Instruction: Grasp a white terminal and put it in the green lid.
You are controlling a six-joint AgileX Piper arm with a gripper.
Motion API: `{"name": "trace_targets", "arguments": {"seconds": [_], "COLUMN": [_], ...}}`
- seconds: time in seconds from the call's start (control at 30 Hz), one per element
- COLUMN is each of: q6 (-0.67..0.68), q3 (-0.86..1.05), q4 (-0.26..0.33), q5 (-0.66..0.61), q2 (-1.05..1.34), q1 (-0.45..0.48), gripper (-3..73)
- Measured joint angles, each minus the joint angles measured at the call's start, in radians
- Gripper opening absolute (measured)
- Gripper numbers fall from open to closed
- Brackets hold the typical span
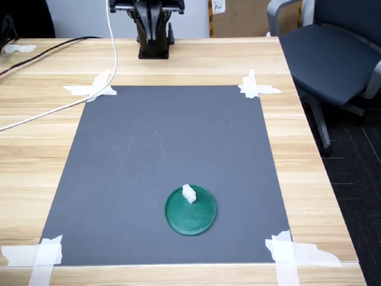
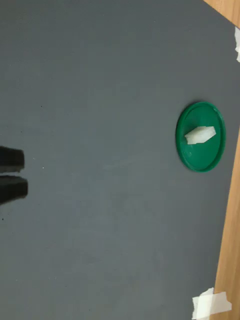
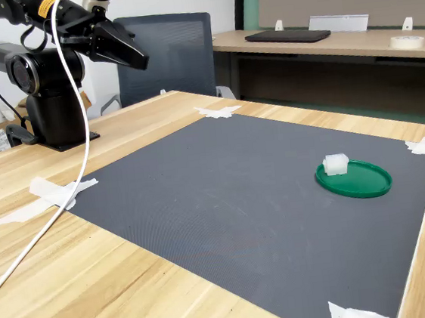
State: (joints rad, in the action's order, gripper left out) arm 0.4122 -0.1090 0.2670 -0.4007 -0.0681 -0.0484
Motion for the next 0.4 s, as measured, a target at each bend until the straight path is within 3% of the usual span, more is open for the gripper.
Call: {"name": "trace_targets", "arguments": {"seconds": [0.4], "q6": [0.0], "q3": [0.084], "q4": [0.0], "q5": [0.001], "q2": [0.076], "q1": [0.0], "gripper": [-3.0]}}
